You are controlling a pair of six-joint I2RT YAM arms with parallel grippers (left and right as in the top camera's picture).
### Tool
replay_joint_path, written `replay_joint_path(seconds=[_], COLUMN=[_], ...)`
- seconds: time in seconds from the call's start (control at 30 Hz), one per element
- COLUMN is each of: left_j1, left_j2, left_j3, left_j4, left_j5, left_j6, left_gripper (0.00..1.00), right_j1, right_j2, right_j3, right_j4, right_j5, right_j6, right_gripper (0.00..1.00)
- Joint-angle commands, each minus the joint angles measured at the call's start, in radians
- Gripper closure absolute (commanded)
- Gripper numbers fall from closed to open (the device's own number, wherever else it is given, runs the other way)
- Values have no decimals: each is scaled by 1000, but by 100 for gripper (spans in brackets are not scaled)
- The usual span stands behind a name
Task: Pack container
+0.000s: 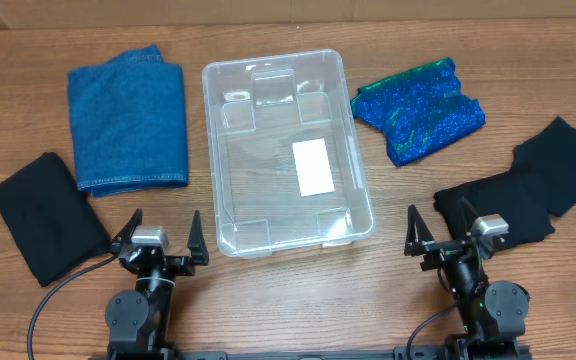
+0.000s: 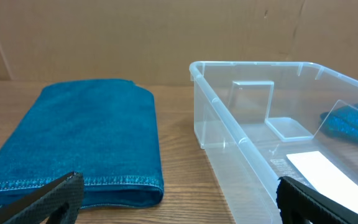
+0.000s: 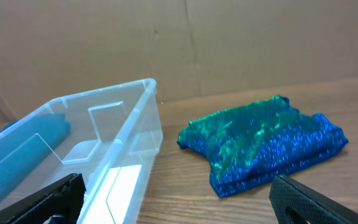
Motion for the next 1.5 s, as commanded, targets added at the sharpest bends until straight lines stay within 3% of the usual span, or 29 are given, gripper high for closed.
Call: replay_joint_path(seconds=[0.0, 0.1, 0.23, 0.33, 0.47, 0.57, 0.83, 1.0, 1.03, 1.1, 1.23, 1.4, 1.47], left_j1=[8, 8, 8, 8, 8, 8, 8, 8, 8, 8, 8, 8, 8], left_j2=[-11, 28, 278, 560, 869, 1007, 1099, 1099, 1099, 1099, 1099, 1099, 1099], left_j3=[55, 224, 531, 827, 1184, 1310, 1315, 1315, 1315, 1315, 1315, 1315, 1315], left_j4=[-51, -157, -340, -549, -863, -981, -993, -990, -990, -991, -991, -991, -991], left_j5=[22, 0, -9, -8, -3, -2, -2, -2, -2, -2, -2, -12, -12], left_j6=[-1, -2, -36, -46, -45, -45, -45, -46, -46, -45, -46, -42, -41], left_gripper=[0, 0, 0, 0, 0, 0, 0, 0, 0, 0, 0, 0, 0], right_j1=[1, 1, -1, -57, -171, -204, -274, -273, -272, -272, -272, -220, -134], right_j2=[61, 230, 626, 1023, 1441, 1592, 2009, 2089, 2089, 2089, 2082, 1796, 1629], right_j3=[58, 218, 590, 1001, 1402, 1447, 1447, 1447, 1447, 1447, 1450, 1567, 1657], right_j4=[4, -27, -155, -438, -776, -790, -738, -628, -623, -624, -615, -664, -733], right_j5=[55, 113, 117, 31, -106, -101, -203, -350, -350, -350, -373, -427, -332], right_j6=[27, 27, 26, 22, 16, 32, 182, 211, 211, 211, 199, 42, -34], right_gripper=[0, 0, 0, 0, 0, 0, 0, 2, 12, 47, 96, 96, 96])
